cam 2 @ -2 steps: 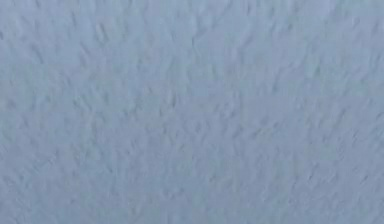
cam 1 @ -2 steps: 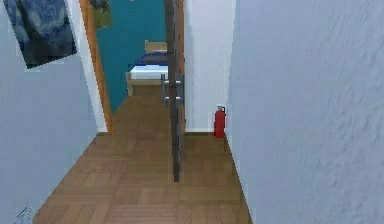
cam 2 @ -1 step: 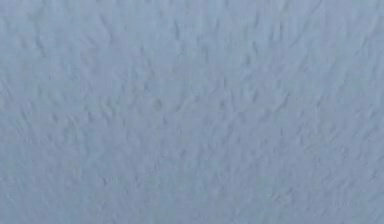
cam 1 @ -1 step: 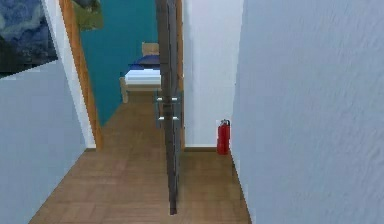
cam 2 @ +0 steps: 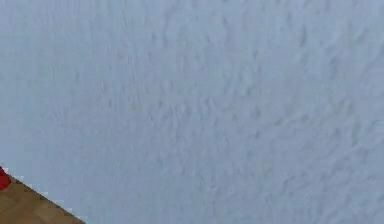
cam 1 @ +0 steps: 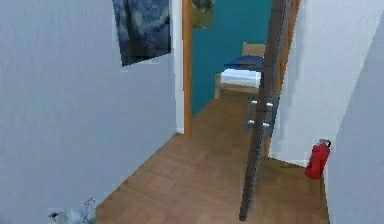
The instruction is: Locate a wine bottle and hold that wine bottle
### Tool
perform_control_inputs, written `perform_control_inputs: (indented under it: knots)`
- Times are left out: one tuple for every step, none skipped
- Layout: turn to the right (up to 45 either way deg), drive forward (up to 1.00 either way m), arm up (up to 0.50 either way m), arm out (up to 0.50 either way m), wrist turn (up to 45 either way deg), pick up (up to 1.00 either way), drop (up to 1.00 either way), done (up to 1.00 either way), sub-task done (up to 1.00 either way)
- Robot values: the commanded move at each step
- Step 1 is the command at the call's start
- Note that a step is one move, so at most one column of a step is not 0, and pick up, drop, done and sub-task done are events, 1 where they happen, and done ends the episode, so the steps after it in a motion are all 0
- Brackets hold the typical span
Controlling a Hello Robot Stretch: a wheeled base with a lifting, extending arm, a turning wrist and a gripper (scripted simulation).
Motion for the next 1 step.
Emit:
perform_control_inputs:
  knots:
    - [0.0, 0.10, 0.00, 0.00, 0.0, 0.00, 0.00, 0.00, 0.00]
